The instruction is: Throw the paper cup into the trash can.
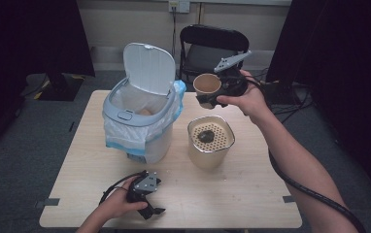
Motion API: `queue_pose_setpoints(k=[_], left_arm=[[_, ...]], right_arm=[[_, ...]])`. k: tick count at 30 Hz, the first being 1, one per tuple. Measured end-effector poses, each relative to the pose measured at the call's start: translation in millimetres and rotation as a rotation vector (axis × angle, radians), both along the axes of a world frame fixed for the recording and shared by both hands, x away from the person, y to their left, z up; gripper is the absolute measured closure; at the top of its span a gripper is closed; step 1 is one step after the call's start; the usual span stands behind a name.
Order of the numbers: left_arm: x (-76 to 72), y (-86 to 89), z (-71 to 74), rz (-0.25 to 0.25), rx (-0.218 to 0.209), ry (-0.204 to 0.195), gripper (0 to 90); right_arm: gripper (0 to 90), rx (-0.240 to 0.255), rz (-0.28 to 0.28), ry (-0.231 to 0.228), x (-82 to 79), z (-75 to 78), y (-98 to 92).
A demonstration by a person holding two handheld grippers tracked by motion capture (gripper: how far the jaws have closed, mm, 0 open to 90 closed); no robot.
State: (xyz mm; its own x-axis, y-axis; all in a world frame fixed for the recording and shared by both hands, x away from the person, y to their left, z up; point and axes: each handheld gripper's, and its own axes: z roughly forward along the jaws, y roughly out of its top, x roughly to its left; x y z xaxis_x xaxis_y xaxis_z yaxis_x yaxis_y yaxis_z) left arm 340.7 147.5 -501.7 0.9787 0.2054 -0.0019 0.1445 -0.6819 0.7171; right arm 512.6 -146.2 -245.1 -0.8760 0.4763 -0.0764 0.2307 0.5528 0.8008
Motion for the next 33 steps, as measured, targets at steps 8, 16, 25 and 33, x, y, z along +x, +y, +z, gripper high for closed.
queue_pose_setpoints(k=[8, 16, 25, 33], left_arm=[[0.0, 0.0, 0.0, 0.0, 0.0, 0.0, 0.0], [-0.4, -0.3, -0.5, -0.001, -0.003, 0.016, 0.0], [-0.4, -0.3, -0.5, -0.001, -0.004, 0.015, 0.0], [-0.4, -0.3, -0.5, -0.001, -0.004, 0.015, 0.0]], right_arm=[[27.3, 0.001, 0.013, 0.015, 1.1, 12.8, 7.9], [27.3, 0.003, 0.033, 0.018, 0.4, 27.4, 21.5], [27.3, 0.004, 0.063, 0.022, -1.2, 35.8, 37.7], [27.3, 0.015, 0.084, 0.027, -2.9, 42.0, 50.8]])
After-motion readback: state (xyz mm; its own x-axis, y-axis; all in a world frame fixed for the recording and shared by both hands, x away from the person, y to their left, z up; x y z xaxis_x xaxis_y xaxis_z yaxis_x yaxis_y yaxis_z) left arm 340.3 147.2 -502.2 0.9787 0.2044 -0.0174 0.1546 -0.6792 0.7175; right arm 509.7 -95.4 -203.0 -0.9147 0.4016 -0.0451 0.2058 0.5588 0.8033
